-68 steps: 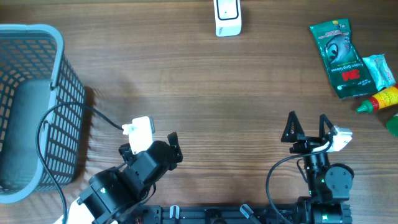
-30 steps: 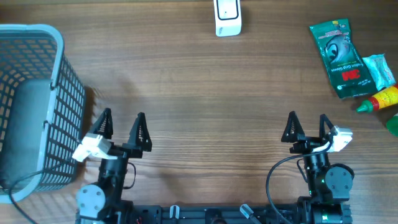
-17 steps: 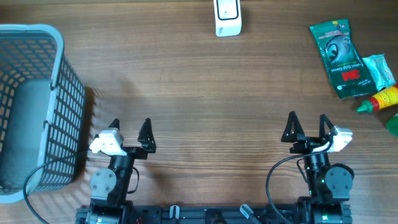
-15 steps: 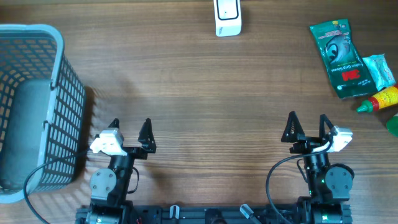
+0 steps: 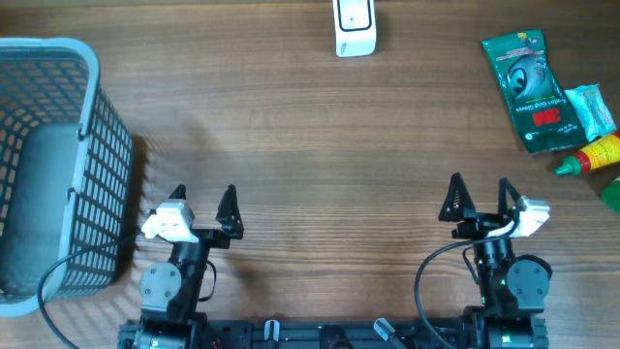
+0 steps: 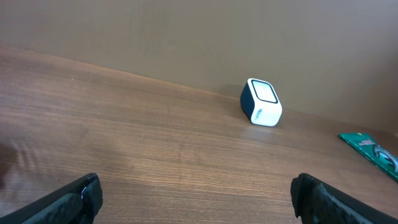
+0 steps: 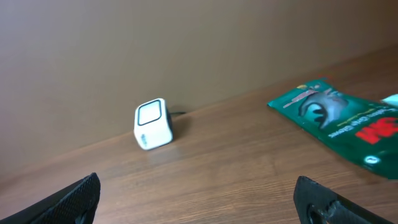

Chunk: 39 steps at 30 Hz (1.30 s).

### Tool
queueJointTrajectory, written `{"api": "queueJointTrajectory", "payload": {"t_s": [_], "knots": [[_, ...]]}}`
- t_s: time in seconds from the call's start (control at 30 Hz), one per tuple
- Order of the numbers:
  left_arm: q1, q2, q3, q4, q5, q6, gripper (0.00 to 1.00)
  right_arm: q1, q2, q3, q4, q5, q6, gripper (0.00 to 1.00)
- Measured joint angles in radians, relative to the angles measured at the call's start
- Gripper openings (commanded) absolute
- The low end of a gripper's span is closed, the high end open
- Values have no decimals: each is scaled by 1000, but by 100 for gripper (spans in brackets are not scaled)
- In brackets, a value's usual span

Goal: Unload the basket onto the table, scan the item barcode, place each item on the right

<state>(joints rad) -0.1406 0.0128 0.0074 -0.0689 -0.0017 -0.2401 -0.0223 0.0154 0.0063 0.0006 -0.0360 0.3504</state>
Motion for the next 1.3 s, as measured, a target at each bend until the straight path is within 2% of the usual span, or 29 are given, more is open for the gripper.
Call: {"api": "queueJointTrajectory", "payload": {"t_s": [0.27, 0.43, 0.77, 1.3], "knots": [[0, 0, 0, 0, 0, 0, 100, 0, 3, 0, 0, 38, -169, 100], [0, 0, 0, 0, 0, 0, 100, 0, 8, 0, 0, 38, -220, 100], [52, 0, 0, 0, 0, 0, 100, 0, 10, 0, 0, 38, -225, 100], [52, 0, 0, 0, 0, 0, 100, 0, 10, 0, 0, 38, -225, 100]]}}
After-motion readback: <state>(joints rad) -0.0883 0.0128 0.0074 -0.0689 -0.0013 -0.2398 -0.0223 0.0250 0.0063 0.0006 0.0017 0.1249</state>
